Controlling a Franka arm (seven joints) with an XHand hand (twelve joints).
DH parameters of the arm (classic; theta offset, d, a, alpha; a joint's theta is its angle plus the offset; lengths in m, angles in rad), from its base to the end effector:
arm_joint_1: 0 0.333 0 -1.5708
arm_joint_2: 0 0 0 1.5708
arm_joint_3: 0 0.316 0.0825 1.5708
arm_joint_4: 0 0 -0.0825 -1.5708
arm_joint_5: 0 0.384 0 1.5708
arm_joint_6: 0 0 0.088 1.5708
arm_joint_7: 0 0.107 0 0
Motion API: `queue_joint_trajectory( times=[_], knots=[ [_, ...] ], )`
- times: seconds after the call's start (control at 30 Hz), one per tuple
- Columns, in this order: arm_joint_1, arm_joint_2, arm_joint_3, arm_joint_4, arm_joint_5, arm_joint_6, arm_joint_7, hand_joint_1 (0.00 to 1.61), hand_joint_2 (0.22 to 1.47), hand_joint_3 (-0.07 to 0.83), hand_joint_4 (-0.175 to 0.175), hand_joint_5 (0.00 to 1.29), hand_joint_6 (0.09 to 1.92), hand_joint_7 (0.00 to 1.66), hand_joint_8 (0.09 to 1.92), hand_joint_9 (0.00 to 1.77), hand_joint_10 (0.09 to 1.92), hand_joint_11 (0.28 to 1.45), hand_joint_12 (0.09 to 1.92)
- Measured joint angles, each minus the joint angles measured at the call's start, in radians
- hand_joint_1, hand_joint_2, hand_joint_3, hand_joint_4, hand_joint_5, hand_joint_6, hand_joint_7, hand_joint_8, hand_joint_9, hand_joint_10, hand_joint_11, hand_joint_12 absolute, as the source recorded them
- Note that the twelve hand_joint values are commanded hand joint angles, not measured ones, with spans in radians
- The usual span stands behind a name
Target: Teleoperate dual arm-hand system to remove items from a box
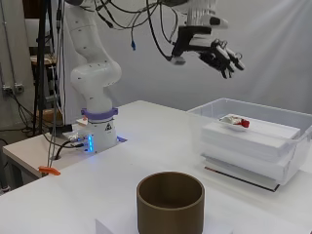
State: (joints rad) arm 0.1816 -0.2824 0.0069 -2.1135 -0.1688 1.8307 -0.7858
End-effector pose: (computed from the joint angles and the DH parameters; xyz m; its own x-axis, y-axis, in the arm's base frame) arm 0.4659 0.0753 0.5345 0.5275 0.8412 -0.1190 0.8489 -0.5163 0.1132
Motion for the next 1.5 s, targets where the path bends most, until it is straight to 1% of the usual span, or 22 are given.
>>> queue_joint_trajectory(
  times=[0.1, 0.2, 0.3, 0.33, 0.4, 0.47, 0.5, 0.53, 0.6, 0.63, 0.7, 0.73, 0.8, 0.87, 1.0, 1.1, 1.13, 1.2, 1.23, 1.3, 1.43, 1.5],
  knots=[
    [-0.001, 0.06, 0.004, -0.044, 0.026, 0.009, -0.01, 0.39, 1.09, 0.0, -0.047, 0.43, 0.09, 0.79, 0.09, 0.89, 0.09, 0.54, 0.09],
    [0.001, 0.067, 0.015, -0.072, 0.048, 0.002, -0.024, 0.4, 1.1, 0.002, -0.053, 0.4, 0.09, 0.75, 0.09, 0.86, 0.09, 0.52, 0.09],
    [0.004, 0.085, 0.047, -0.033, 0.047, -0.031, -0.03, 0.38, 1.1, 0.001, -0.052, 0.38, 0.09, 0.66, 0.09, 0.75, 0.09, 0.47, 0.09],
    [0.004, 0.092, 0.054, -0.024, 0.042, -0.04, -0.028, 0.37, 1.1, 0.001, -0.053, 0.38, 0.09, 0.64, 0.09, 0.74, 0.09, 0.46, 0.09],
    [0.004, 0.115, 0.067, -0.007, 0.013, -0.06, -0.023, 0.37, 1.1, 0.002, -0.057, 0.37, 0.09, 0.64, 0.09, 0.74, 0.09, 0.46, 0.09],
    [0.005, 0.151, 0.079, 0.01, -0.027, -0.066, -0.013, 0.36, 1.1, 0.001, -0.052, 0.4, 0.09, 0.67, 0.09, 0.77, 0.09, 0.46, 0.09],
    [0.005, 0.165, 0.082, 0.01, -0.049, -0.059, -0.006, 0.35, 1.09, -0.001, -0.036, 0.41, 0.09, 0.67, 0.09, 0.76, 0.09, 0.46, 0.09],
    [0.004, 0.175, 0.082, 0.007, -0.065, -0.053, 0.002, 0.35, 1.08, -0.004, -0.011, 0.41, 0.09, 0.65, 0.09, 0.73, 0.09, 0.45, 0.09],
    [0.004, 0.198, 0.084, 0.005, -0.069, -0.053, 0.029, 0.33, 1.06, -0.012, 0.035, 0.42, 0.09, 0.58, 0.09, 0.66, 0.09, 0.43, 0.09],
    [0.004, 0.215, 0.085, 0.012, -0.067, -0.056, 0.044, 0.32, 1.04, -0.015, 0.052, 0.42, 0.09, 0.54, 0.09, 0.61, 0.09, 0.42, 0.09],
    [-0.005, 0.262, 0.096, 0.037, -0.072, -0.061, 0.055, 0.29, 1.03, -0.017, 0.074, 0.42, 0.09, 0.47, 0.09, 0.52, 0.09, 0.42, 0.09],
    [-0.028, 0.27, 0.119, 0.039, -0.06, -0.06, 0.042, 0.28, 1.02, -0.016, 0.082, 0.41, 0.09, 0.46, 0.09, 0.51, 0.09, 0.42, 0.09],
    [-0.144, 0.238, 0.236, 0.041, -0.012, -0.06, 0.001, 0.28, 1.01, -0.016, 0.092, 0.42, 0.09, 0.45, 0.09, 0.5, 0.09, 0.42, 0.09],
    [-0.326, 0.178, 0.409, 0.044, 0.022, -0.062, -0.025, 0.27, 1.0, -0.017, 0.099, 0.42, 0.09, 0.46, 0.09, 0.51, 0.09, 0.43, 0.09],
    [-0.905, 0.016, 0.913, 0.054, 0.15, -0.067, -0.128, 0.26, 0.98, -0.019, 0.098, 0.43, 0.09, 0.47, 0.09, 0.52, 0.09, 0.43, 0.09],
    [-1.249, -0.072, 1.205, 0.059, 0.224, -0.07, -0.19, 0.26, 0.97, -0.018, 0.094, 0.43, 0.09, 0.48, 0.09, 0.53, 0.09, 0.43, 0.09],
    [-1.406, -0.111, 1.345, 0.061, 0.257, -0.071, -0.218, 0.26, 0.97, -0.017, 0.094, 0.43, 0.09, 0.48, 0.09, 0.53, 0.09, 0.43, 0.09],
    [-1.591, -0.16, 1.518, 0.062, 0.297, -0.071, -0.252, 0.25, 0.96, -0.014, 0.094, 0.43, 0.09, 0.48, 0.09, 0.53, 0.09, 0.43, 0.09],
    [-1.649, -0.178, 1.578, 0.062, 0.312, -0.07, -0.265, 0.25, 0.96, -0.013, 0.094, 0.43, 0.09, 0.48, 0.09, 0.53, 0.09, 0.43, 0.09],
    [-1.713, -0.2, 1.652, 0.063, 0.33, -0.068, -0.281, 0.24, 0.95, -0.014, 0.108, 0.42, 0.09, 0.44, 0.09, 0.5, 0.09, 0.44, 0.09],
    [-1.727, -0.209, 1.672, 0.075, 0.331, -0.077, -0.284, 0.24, 0.95, -0.009, 0.118, 0.43, 0.09, 0.44, 0.09, 0.51, 0.09, 0.44, 0.09],
    [-1.723, -0.213, 1.686, 0.078, 0.328, -0.072, -0.287, 0.24, 0.95, -0.006, 0.127, 0.42, 0.09, 0.41, 0.09, 0.47, 0.09, 0.44, 0.09]
  ],
)
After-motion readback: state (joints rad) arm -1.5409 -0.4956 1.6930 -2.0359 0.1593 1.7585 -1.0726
